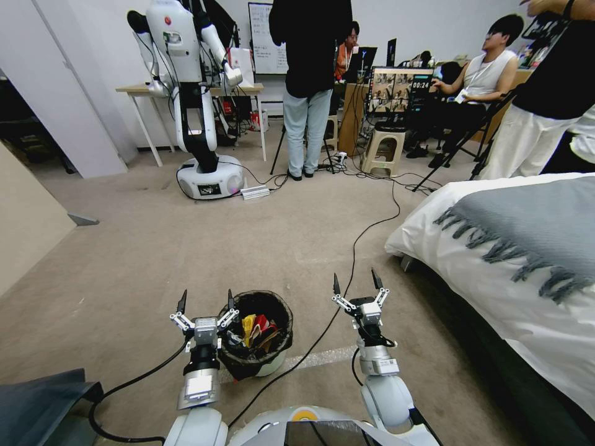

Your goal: Pick up the trash bin, then pick up the garbage from the floor and place it into the trash bin.

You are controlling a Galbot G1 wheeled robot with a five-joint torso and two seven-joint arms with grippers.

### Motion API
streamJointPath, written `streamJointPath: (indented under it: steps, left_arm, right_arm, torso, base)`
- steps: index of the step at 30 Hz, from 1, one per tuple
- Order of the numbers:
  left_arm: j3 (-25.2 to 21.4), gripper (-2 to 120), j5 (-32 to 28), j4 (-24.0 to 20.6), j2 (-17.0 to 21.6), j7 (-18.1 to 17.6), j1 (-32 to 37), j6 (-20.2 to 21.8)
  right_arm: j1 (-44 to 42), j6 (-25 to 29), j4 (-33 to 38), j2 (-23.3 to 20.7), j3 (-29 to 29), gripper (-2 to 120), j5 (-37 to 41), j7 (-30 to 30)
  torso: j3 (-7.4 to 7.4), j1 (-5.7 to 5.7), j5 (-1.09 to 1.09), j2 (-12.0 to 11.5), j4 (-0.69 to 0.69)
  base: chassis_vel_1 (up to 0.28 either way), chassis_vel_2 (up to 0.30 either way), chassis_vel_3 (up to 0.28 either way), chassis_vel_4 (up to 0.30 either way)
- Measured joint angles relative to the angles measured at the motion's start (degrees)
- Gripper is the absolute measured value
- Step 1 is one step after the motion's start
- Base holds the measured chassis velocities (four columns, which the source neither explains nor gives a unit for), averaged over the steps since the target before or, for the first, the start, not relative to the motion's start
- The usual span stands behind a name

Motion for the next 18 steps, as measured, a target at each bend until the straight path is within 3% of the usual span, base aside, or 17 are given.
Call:
streamJointPath:
  steps: [18]
  left_arm:
    - [0.0, 100, -0.2, 0.0, 0.0, -0.1, 0.0, 0.2]
  right_arm:
    - [0.0, 0.0, 0.0, 0.0, 0.0, 100, 0.0, 0.0]
  torso:
    - [0.00, 0.00, 0.00, 0.0, 0.00]
  base:
    - [0.000, 0.000, 0.000, 0.000]
